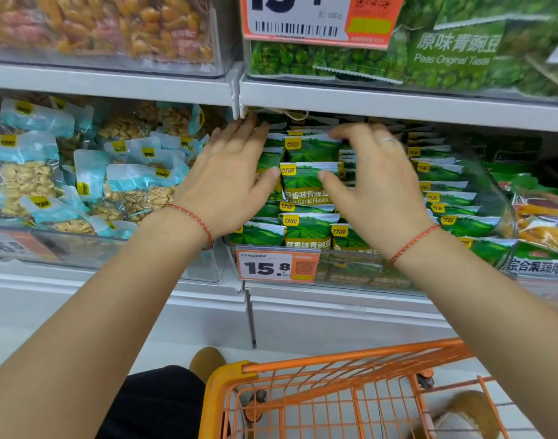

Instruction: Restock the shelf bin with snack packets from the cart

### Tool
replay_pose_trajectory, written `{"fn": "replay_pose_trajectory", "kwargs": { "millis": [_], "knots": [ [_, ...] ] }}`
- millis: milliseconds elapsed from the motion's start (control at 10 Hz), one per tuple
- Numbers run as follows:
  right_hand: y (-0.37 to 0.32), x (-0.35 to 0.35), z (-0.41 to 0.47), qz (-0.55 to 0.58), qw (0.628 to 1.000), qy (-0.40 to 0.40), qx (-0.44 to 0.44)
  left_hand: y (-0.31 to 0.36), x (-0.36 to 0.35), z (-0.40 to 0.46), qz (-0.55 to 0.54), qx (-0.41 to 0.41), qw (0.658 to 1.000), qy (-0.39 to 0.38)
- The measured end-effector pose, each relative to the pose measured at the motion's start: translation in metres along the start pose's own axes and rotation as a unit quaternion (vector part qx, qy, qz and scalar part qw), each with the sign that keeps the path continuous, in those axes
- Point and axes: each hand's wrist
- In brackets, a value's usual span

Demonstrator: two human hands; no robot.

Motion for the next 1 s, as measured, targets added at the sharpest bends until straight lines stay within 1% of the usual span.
{"fn": "replay_pose_trajectory", "kwargs": {
  "millis": [100,200,300,400,500,600,800,900,1000],
  "knots": [
    [0.000,-0.011,0.001,-0.130,0.984,-0.082,0.084,-0.001,-0.008,0.004,0.051,-0.003,0.998,-0.039],
    [0.007,-0.014,0.005,-0.173,0.971,-0.161,0.042,-0.004,-0.017,0.002,0.071,-0.011,0.995,-0.068],
    [0.005,-0.009,0.006,-0.170,0.968,-0.182,0.040,-0.006,-0.017,0.000,0.093,-0.020,0.992,-0.087],
    [0.001,-0.002,0.009,-0.141,0.975,-0.171,0.028,-0.006,-0.010,0.004,0.039,-0.002,0.997,-0.059],
    [-0.001,-0.011,0.017,-0.129,0.979,-0.155,0.019,-0.001,-0.012,0.021,0.028,0.039,0.999,-0.002],
    [0.001,-0.024,0.020,-0.128,0.977,-0.169,-0.005,0.002,-0.020,0.039,0.021,0.073,0.997,-0.013],
    [0.008,-0.024,0.018,-0.128,0.971,-0.201,-0.014,0.004,-0.025,0.041,0.025,0.055,0.998,-0.034],
    [0.007,-0.019,0.016,-0.061,0.978,-0.199,-0.029,0.006,-0.023,0.036,0.010,0.065,0.998,-0.005],
    [0.007,-0.011,0.001,0.002,0.987,-0.137,-0.080,0.012,-0.023,0.013,-0.011,0.098,0.992,0.080]
  ]
}}
Point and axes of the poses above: each hand's wrist, its own z-axis towards the middle knuckle, its own x-axis out of the back of the hand, y = z × x, and after that the axes turned 5 degrees about -y, right-handed
